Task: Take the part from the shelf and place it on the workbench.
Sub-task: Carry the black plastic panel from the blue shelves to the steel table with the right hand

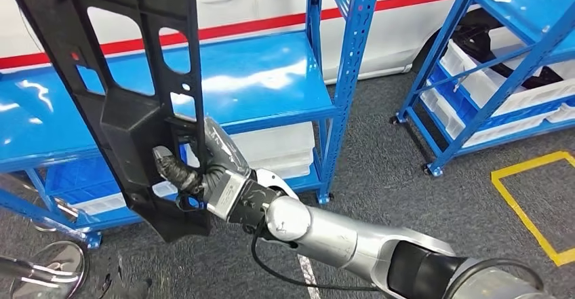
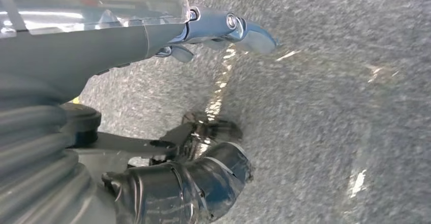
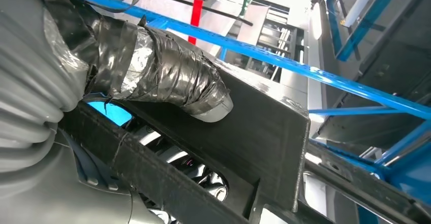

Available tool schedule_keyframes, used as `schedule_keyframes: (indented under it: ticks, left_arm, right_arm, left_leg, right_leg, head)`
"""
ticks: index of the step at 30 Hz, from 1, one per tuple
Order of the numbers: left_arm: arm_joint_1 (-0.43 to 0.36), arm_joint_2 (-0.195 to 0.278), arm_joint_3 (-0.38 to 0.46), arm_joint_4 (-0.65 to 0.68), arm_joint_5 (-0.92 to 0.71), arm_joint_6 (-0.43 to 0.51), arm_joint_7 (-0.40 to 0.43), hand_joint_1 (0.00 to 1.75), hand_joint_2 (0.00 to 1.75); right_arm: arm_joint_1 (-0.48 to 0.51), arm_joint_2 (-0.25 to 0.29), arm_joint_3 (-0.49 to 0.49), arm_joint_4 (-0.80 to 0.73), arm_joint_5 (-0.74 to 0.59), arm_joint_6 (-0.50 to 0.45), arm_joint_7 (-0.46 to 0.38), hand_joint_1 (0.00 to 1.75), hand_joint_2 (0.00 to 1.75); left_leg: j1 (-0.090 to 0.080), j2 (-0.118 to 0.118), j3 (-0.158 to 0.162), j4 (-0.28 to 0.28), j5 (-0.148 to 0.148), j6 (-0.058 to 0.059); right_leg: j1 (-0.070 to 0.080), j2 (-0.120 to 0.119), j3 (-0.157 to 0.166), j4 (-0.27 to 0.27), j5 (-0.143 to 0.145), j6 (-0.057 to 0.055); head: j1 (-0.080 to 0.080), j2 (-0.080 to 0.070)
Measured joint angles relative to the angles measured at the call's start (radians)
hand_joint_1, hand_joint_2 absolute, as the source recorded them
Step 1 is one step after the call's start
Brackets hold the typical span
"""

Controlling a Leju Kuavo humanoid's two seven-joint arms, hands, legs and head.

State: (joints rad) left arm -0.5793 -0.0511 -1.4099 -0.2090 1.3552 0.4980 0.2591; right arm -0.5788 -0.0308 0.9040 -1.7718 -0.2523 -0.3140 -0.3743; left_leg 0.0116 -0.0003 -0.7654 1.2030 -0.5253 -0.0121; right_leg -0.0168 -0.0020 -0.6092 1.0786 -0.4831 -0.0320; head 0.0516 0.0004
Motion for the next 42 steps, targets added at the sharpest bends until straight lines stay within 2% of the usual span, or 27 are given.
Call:
schedule_keyframes:
  ticks: [1,2,4,5,6,8,10,12,13,14,16,17,19,20,21,22,24,26,28,29,31,32,34,36,38,40,42]
  left_arm:
    - [0.000,0.000,0.000,0.000,0.000,0.000,0.000,0.00,1.75]
    - [0.001,0.000,0.000,0.000,0.000,-0.001,0.000,0.00,1.75]
    - [0.001,0.000,0.000,0.000,0.001,-0.001,0.000,0.00,1.75]
    - [0.000,0.000,0.000,0.000,0.001,-0.001,0.000,0.00,1.75]
    - [-0.002,0.001,0.000,0.000,0.001,-0.001,0.000,0.00,1.75]
    - [-0.007,0.003,0.000,0.000,0.001,-0.001,0.000,0.00,1.75]
    - [-0.012,0.005,0.000,0.000,0.002,-0.002,-0.001,0.00,1.75]
    - [-0.013,0.003,0.000,0.000,0.005,-0.005,0.000,0.00,1.75]
    - [-0.014,0.003,0.000,0.000,0.007,-0.007,0.000,0.00,1.75]
    - [-0.016,0.003,0.000,0.000,0.008,-0.011,0.000,0.00,1.75]
    - [-0.016,0.003,0.000,0.000,0.010,-0.020,0.000,0.00,1.75]
    - [-0.015,0.003,0.000,0.000,0.010,-0.026,0.001,0.00,1.75]
    - [-0.015,0.003,0.000,0.000,0.010,-0.039,0.002,0.00,1.75]
    - [-0.015,0.003,0.000,0.000,0.011,-0.045,0.002,0.00,1.75]
    - [-0.015,0.004,0.000,0.000,0.011,-0.050,0.002,0.00,1.75]
    - [-0.016,0.005,0.000,0.000,0.011,-0.056,0.002,0.00,1.75]
    - [-0.016,0.008,0.000,0.000,0.012,-0.066,0.001,0.00,1.75]
    - [-0.016,0.012,0.000,0.000,0.010,-0.068,0.014,0.00,1.75]
    - [-0.016,0.018,0.000,0.000,0.005,-0.068,0.038,0.00,1.75]
    - [-0.016,0.019,0.000,0.000,0.003,-0.067,0.047,0.00,1.75]
    - [-0.016,0.019,0.000,0.000,0.000,-0.066,0.054,0.00,1.75]
    - [-0.015,0.019,0.000,0.000,0.000,-0.064,0.055,0.00,1.75]
    - [-0.014,0.019,0.000,0.000,0.000,-0.062,0.055,0.00,1.75]
    - [-0.015,0.020,0.000,0.000,-0.004,-0.060,0.056,0.00,1.75]
    - [-0.019,0.022,0.000,0.000,-0.009,-0.062,0.062,0.00,1.75]
    - [-0.023,0.024,-0.001,0.000,-0.013,-0.068,0.072,0.00,1.75]
    - [-0.024,0.026,-0.001,0.000,-0.014,-0.075,0.083,0.00,1.75]
  right_arm:
    - [0.000,0.000,-0.001,0.000,0.000,0.000,0.000,1.75,1.75]
    - [0.001,0.000,-0.001,0.000,0.000,0.000,0.000,1.75,1.75]
    - [0.001,0.000,-0.002,0.000,0.000,0.000,0.000,1.75,1.75]
    - [0.001,0.000,-0.002,0.000,-0.001,0.000,0.000,1.75,1.75]
    - [0.001,0.000,-0.004,0.000,-0.002,0.001,-0.001,1.75,1.75]
    - [0.001,0.001,-0.008,0.000,-0.008,0.003,-0.002,1.75,1.75]
    - [0.001,0.001,-0.010,0.001,-0.015,0.009,-0.004,1.75,1.75]
    - [0.001,0.002,-0.011,0.002,-0.022,0.016,-0.006,1.75,1.75]
    - [0.000,0.002,-0.013,0.003,-0.026,0.018,-0.007,1.75,1.75]
    - [0.000,0.002,-0.014,0.004,-0.030,0.019,-0.008,1.75,1.75]
    - [0.000,0.002,-0.016,0.006,-0.035,0.020,-0.009,1.75,1.75]
    - [0.000,0.002,-0.016,0.008,-0.036,0.021,-0.010,1.75,1.75]
    - [0.000,0.002,-0.017,0.011,-0.038,0.024,-0.014,1.75,1.75]
    - [0.000,0.002,-0.017,0.011,-0.040,0.026,-0.016,1.75,1.75]
    - [-0.001,0.002,-0.018,0.012,-0.043,0.029,-0.018,1.75,1.75]
    - [-0.001,0.002,-0.019,0.012,-0.047,0.032,-0.020,1.75,1.75]
    - [-0.001,0.004,-0.021,0.014,-0.053,0.039,-0.024,1.75,1.75]
    - [-0.002,0.005,-0.025,0.016,-0.058,0.047,-0.026,1.75,1.75]
    - [-0.003,0.007,-0.026,0.018,-0.062,0.054,-0.027,1.75,1.75]
    - [-0.004,0.008,-0.026,0.019,-0.064,0.057,-0.027,1.75,1.75]
    - [-0.006,0.011,-0.026,0.020,-0.065,0.060,-0.027,1.75,1.75]
    - [-0.006,0.011,-0.026,0.022,-0.066,0.062,-0.027,1.75,1.75]
    - [-0.006,0.011,-0.026,0.025,-0.066,0.064,-0.027,1.75,1.75]
    - [-0.006,0.012,-0.026,0.027,-0.067,0.066,-0.027,1.75,1.75]
    - [-0.006,0.014,-0.027,0.028,-0.068,0.068,-0.027,1.75,1.75]
    - [-0.006,0.016,-0.029,0.030,-0.069,0.071,-0.027,1.75,1.75]
    - [-0.007,0.018,-0.029,0.033,-0.073,0.076,-0.027,1.75,1.75]
  left_leg:
    - [0.000,0.000,-0.010,0.062,-0.032,-0.001]
    - [0.000,0.000,-0.014,0.115,-0.044,0.001]
    - [-0.006,-0.001,0.022,0.129,-0.004,0.015]
    - [-0.012,-0.002,0.064,0.088,0.021,0.027]
    - [-0.021,-0.002,0.119,0.019,0.025,0.044]
    - [-0.036,-0.002,0.216,-0.123,0.003,0.065]
    - [-0.047,-0.004,0.244,-0.188,0.005,0.071]
    - [-0.046,-0.001,0.243,-0.227,0.048,0.076]
    - [-0.042,0.002,0.240,-0.247,0.069,0.080]
    - [-0.037,0.005,0.233,-0.261,0.087,0.079]
    - [-0.034,0.007,0.200,-0.256,0.111,0.074]
    - [-0.032,0.008,0.180,-0.248,0.120,0.069]
    - [-0.024,0.008,0.135,-0.223,0.135,0.060]
    - [-0.019,0.009,0.111,-0.207,0.142,0.054]
    - [-0.016,0.009,0.086,-0.190,0.148,0.047]
    - [-0.014,0.009,0.064,-0.172,0.152,0.041]
    - [-0.015,0.006,0.038,-0.149,0.164,0.031]
    - [-0.014,0.001,0.028,-0.144,0.176,0.028]
    - [-0.010,-0.001,0.011,-0.118,0.144,0.021]
    - [-0.009,-0.002,-0.003,-0.078,0.103,0.016]
    - [-0.008,-0.001,-0.034,0.043,0.014,0.008]
    - [-0.008,-0.001,-0.044,0.101,-0.009,0.008]
    - [-0.013,-0.001,-0.026,0.135,0.005,0.020]
    - [-0.026,0.008,0.059,0.039,0.041,0.044]
    - [-0.044,0.034,0.154,-0.098,0.039,0.067]
    - [-0.058,0.046,0.187,-0.169,0.037,0.078]
    - [-0.059,0.034,0.196,-0.207,0.066,0.083]
  right_leg:
    - [0.003,0.000,-0.014,0.000,0.011,-0.002]
    - [0.007,0.000,-0.029,0.001,0.023,-0.004]
    - [0.016,0.000,-0.058,0.001,0.046,-0.008]
    - [0.020,0.001,-0.072,0.001,0.057,-0.008]
    - [0.022,0.002,-0.082,0.000,0.068,-0.008]
    - [0.019,0.001,-0.091,-0.007,0.089,-0.003]
    - [0.008,-0.002,-0.090,-0.027,0.115,0.008]
    - [0.004,-0.001,-0.095,-0.040,0.117,0.018]
    - [0.007,0.001,-0.102,-0.025,0.089,0.021]
    - [0.008,0.003,-0.113,0.010,0.043,0.024]
    - [0.006,0.003,-0.131,0.125,-0.053,0.029]
    - [0.004,0.003,-0.133,0.180,-0.069,0.032]
    - [0.001,0.002,-0.109,0.221,-0.028,0.039]
    - [-0.002,0.002,-0.077,0.198,0.002,0.045]
    - [-0.003,0.002,-0.038,0.152,0.006,0.054]
    - [-0.003,0.005,0.003,0.093,-0.009,0.056]
    - [0.002,0.011,0.041,0.020,-0.053,0.047]
    - [0.004,0.012,0.035,0.016,-0.050,0.027]
    - [0.003,0.005,0.020,0.018,-0.035,0.011]
    - [0.001,0.000,0.011,0.017,-0.025,0.004]
    - [0.005,-0.010,-0.008,0.017,-0.008,-0.002]
    - [0.008,-0.015,-0.018,0.017,0.000,-0.003]
    - [0.016,-0.027,-0.037,0.017,0.014,-0.006]
    - [0.023,-0.039,-0.051,0.016,0.026,-0.007]
    - [0.025,-0.055,-0.054,0.007,0.037,-0.003]
    - [0.019,-0.073,-0.051,-0.009,0.051,0.005]
    - [0.015,-0.075,-0.050,-0.020,0.057,0.014]
  head:
    - [0.000,0.000]
    - [0.000,0.000]
    - [0.000,0.000]
    - [0.000,0.000]
    - [0.000,0.000]
    - [0.000,0.000]
    - [0.000,0.000]
    - [-0.002,0.000]
    - [-0.003,0.000]
    - [-0.004,0.000]
    - [-0.003,0.000]
    - [-0.003,0.000]
    - [-0.003,0.000]
    - [-0.003,0.000]
    - [-0.003,0.000]
    - [0.000,0.000]
    - [0.004,0.000]
    - [0.005,0.000]
    - [0.005,0.000]
    - [0.004,0.000]
    - [0.004,0.000]
    - [0.004,0.000]
    - [0.004,0.000]
    - [0.004,0.000]
    - [0.005,0.000]
    - [0.005,0.000]
    - [0.005,0.000]
